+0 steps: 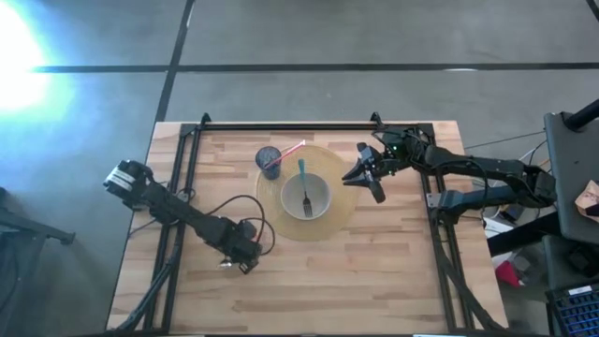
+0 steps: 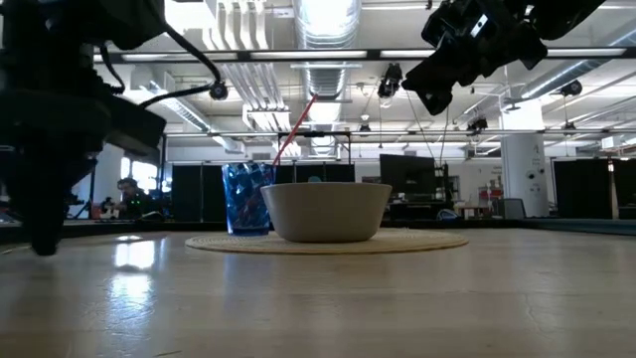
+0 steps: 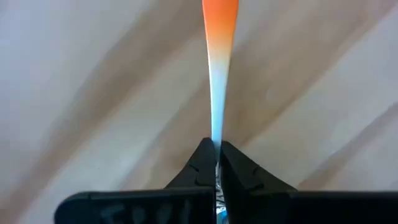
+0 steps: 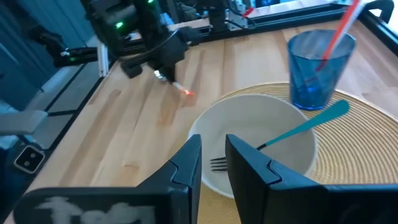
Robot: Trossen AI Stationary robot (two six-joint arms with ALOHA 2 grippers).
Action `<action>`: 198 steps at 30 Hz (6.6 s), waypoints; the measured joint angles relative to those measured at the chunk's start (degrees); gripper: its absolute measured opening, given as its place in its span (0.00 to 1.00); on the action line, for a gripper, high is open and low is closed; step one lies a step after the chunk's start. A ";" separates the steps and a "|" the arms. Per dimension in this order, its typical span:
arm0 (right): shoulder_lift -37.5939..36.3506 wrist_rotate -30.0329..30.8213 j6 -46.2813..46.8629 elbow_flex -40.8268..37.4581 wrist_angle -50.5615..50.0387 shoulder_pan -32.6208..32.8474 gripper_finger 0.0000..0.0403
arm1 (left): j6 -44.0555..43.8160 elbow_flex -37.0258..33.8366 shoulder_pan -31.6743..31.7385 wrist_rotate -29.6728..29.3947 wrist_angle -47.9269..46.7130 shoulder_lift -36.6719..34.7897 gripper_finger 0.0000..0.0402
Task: Pick & Place Utensil
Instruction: Put the orange spoon into the gray bowl on the brown mat
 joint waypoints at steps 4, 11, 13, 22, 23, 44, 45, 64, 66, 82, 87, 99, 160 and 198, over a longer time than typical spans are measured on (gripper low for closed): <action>-0.02 -0.11 -0.75 0.00 0.00 1.69 0.17 | 1.12 -0.02 -0.09 -2.55 0.10 -1.06 0.01; -0.20 -0.22 -0.56 0.00 0.06 4.80 0.20 | 3.41 0.04 -0.04 -7.29 1.77 -3.39 0.01; -0.36 -0.27 -0.19 0.00 0.11 5.91 0.21 | 4.84 0.11 -0.04 -8.89 3.31 -3.92 0.01; -1.17 -0.33 1.41 0.00 0.59 12.35 0.23 | 15.79 2.42 0.00 -19.03 9.93 -4.73 0.01; -1.23 -0.31 1.41 0.02 0.66 13.22 0.23 | 16.88 2.90 0.02 -20.27 10.32 -4.73 0.01; -1.13 0.64 0.95 0.02 7.03 22.43 0.23 | 45.32 5.55 0.99 -39.82 30.31 -4.78 0.01; -1.13 1.59 0.96 0.02 7.06 22.43 0.24 | 46.41 5.55 1.20 -40.46 31.37 -4.78 0.01; 0.45 28.25 -2.67 0.04 20.72 22.30 0.50 | 54.89 5.49 5.42 -61.26 42.20 -4.78 0.01; 1.39 30.08 -3.77 0.04 23.33 22.30 0.52 | 55.03 5.49 5.91 -61.62 42.91 -4.80 0.01; 16.27 34.84 -8.06 0.36 44.97 22.26 0.58 | 56.81 5.49 7.45 -64.28 44.67 -4.80 0.01; 20.73 34.84 -8.07 3.26 45.82 22.28 0.57 | 56.89 5.49 7.45 -64.28 44.64 -4.80 0.01; 26.15 40.78 -6.50 8.61 45.44 22.24 0.55 | 57.50 5.49 7.45 -64.28 44.61 -4.80 0.01; 29.86 42.07 2.73 12.31 43.20 22.26 0.02 | 57.81 5.25 7.91 -63.14 44.57 -4.80 0.09; 5.26 31.57 -9.10 9.37 6.62 10.17 0.02 | 59.25 5.25 8.17 -62.31 42.01 -10.13 0.41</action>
